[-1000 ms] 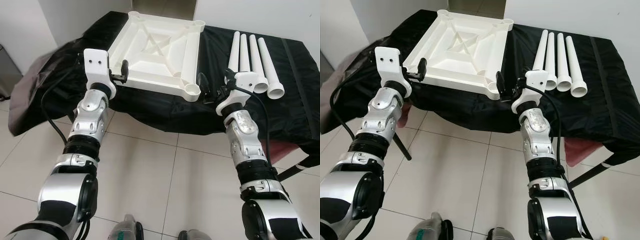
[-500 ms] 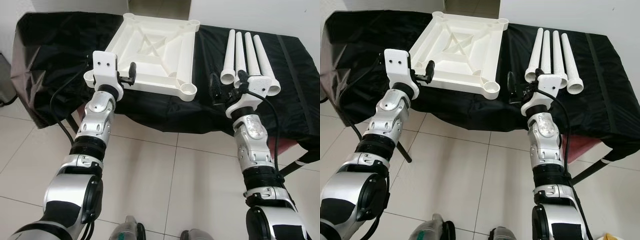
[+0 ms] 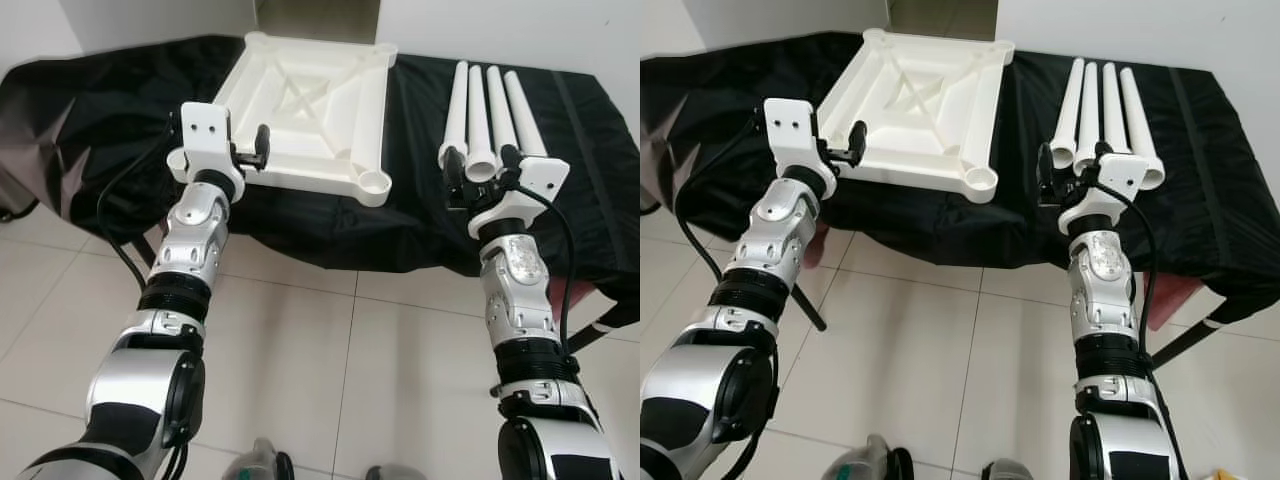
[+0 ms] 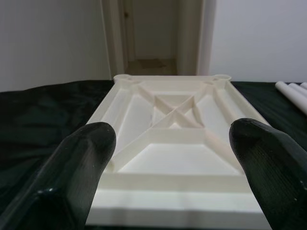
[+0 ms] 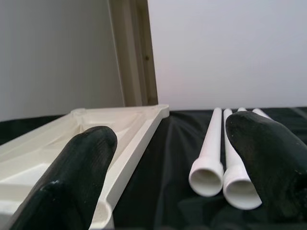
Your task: Building children table
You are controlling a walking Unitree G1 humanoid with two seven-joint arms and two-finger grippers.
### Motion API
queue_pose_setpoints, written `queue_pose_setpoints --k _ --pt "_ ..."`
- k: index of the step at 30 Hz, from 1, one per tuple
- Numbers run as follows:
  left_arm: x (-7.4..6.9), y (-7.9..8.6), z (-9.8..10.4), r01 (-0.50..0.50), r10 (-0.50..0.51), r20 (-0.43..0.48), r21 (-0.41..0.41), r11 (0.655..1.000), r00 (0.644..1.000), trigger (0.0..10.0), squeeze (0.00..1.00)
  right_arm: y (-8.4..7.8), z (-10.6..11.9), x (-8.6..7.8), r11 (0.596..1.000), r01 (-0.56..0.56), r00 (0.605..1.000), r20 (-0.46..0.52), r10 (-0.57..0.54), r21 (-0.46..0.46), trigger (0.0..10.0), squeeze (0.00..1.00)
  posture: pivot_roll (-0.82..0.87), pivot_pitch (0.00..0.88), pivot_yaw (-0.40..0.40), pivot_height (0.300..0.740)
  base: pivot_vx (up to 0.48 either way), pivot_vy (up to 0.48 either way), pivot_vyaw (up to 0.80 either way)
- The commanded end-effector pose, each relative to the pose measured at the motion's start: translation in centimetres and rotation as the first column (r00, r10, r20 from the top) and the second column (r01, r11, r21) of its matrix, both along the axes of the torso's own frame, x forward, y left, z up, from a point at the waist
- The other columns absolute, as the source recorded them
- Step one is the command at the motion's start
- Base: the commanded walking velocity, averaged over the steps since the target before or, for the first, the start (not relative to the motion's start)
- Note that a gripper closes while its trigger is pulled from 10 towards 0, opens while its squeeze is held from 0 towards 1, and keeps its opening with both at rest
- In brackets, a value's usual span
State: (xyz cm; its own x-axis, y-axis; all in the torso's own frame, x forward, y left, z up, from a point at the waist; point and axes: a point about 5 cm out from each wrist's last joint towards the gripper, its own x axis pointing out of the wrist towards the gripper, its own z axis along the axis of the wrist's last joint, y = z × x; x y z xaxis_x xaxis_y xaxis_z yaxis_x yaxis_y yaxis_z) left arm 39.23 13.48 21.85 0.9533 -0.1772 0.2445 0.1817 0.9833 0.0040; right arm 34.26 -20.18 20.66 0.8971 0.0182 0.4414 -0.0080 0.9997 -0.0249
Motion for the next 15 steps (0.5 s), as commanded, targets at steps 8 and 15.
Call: queue_pose_setpoints --k 8,15 --pt "-0.04 -0.01 0.25 0.004 -0.004 0.003 0.003 1.0 1.0 10.0 0.0 0.05 0.12 -0.16 1.0 0.005 1.0 0.005 -0.005 -0.007 10.0 0.0 -0.02 0.057 0.079 0.74 0.27 0.0 0.0" --pt "-0.05 0.05 0.28 0.003 -0.003 0.004 0.001 1.0 1.0 10.0 0.0 0.02 0.17 -0.14 1.0 0.006 1.0 0.005 -0.006 -0.007 10.0 0.0 -0.02 0.059 0.078 0.74 0.273 0.0 0.0"
